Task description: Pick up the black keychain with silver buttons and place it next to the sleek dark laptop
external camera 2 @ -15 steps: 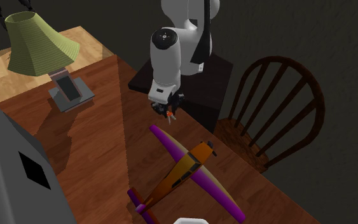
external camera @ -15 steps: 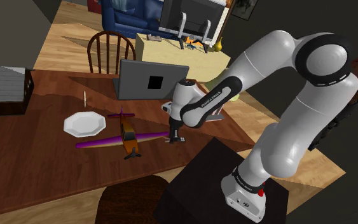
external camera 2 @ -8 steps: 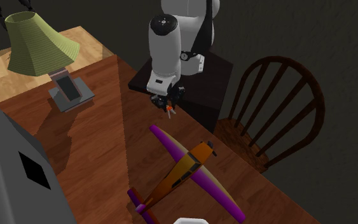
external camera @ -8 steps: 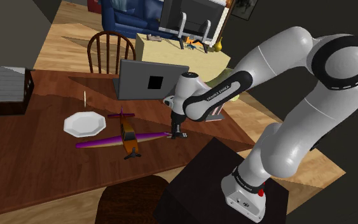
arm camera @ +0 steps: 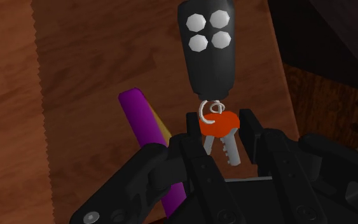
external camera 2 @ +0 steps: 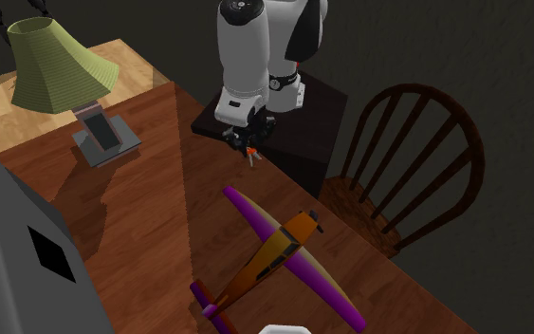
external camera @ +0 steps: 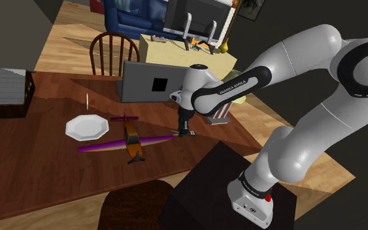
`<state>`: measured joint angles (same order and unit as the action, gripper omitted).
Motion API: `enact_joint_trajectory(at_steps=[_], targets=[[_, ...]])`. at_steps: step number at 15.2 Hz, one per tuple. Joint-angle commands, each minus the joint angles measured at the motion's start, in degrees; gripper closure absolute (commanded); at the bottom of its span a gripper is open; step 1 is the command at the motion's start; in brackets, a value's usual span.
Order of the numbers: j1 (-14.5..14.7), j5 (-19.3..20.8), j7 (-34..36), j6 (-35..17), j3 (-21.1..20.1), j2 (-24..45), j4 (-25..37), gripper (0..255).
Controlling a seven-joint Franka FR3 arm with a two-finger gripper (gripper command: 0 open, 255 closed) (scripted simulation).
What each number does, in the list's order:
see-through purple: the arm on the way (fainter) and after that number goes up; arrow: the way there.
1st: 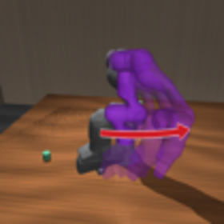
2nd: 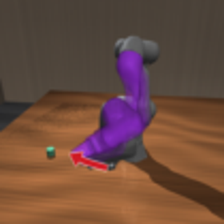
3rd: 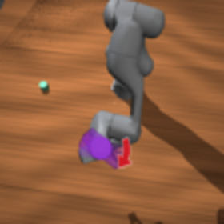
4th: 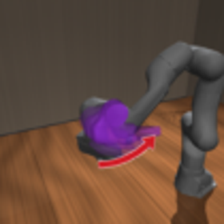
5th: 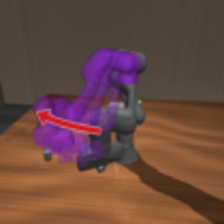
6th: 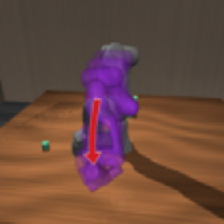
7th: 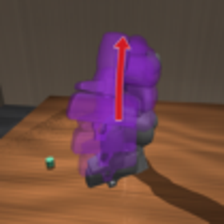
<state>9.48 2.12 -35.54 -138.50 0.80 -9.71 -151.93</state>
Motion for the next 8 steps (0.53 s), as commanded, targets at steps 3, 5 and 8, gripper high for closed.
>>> enact_joint_trajectory(at_steps=[3,5,8], targets=[[0.1,-0.1,0.0,3.9,-0.1,-2.9,0.9,255],[0.1,-0.2,-0.1,5.7,-0.1,-4.2,1.5,255],[0.1,-0.2,-0.2,8.5,-0.1,-6.0,2.4,255]])
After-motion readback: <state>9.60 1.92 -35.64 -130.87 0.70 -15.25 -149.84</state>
